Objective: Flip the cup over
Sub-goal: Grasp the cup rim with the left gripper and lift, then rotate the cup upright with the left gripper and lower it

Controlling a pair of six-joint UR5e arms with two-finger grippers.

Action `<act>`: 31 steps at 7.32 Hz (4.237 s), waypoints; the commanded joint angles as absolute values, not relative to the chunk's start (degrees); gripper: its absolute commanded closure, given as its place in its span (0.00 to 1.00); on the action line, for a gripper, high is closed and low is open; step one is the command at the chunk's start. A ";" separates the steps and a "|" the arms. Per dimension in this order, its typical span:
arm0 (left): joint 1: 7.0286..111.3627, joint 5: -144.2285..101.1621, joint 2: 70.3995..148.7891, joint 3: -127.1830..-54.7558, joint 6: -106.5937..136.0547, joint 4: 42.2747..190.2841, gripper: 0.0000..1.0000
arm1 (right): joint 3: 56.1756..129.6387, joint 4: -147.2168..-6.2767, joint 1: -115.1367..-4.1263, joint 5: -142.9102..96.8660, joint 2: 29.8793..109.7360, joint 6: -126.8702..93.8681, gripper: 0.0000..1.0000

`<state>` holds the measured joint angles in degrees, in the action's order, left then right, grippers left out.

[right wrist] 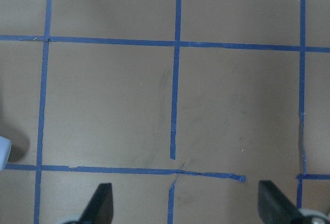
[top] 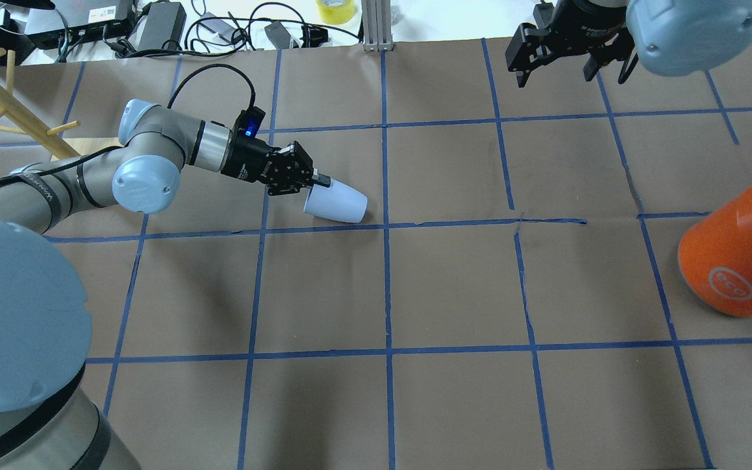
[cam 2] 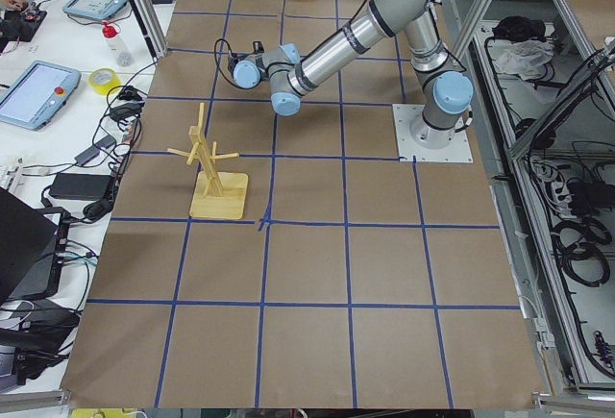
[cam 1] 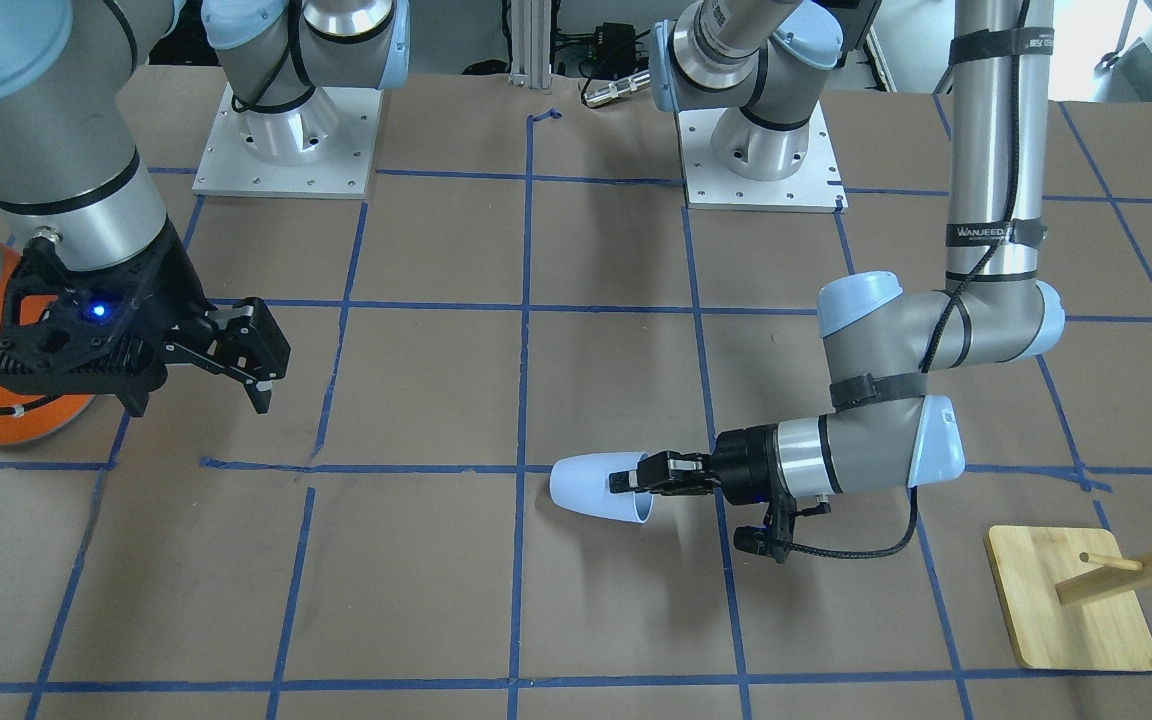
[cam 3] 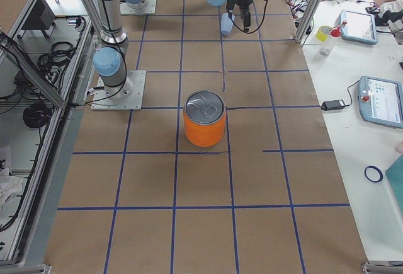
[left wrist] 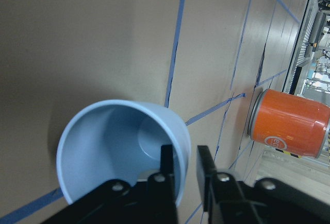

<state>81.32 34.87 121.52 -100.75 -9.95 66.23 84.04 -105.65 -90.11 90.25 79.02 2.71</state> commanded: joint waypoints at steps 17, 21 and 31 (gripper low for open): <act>101.43 90.59 122.87 -85.08 1.61 50.01 1.00 | 88.77 -106.44 -90.35 91.23 80.42 2.64 0.00; 95.83 96.59 123.40 -78.31 -14.12 52.82 1.00 | 88.86 -106.44 -90.35 91.23 80.42 2.55 0.00; 87.19 96.76 120.68 -86.49 -19.86 54.04 0.00 | 90.17 -106.43 -90.35 91.23 80.59 2.55 0.00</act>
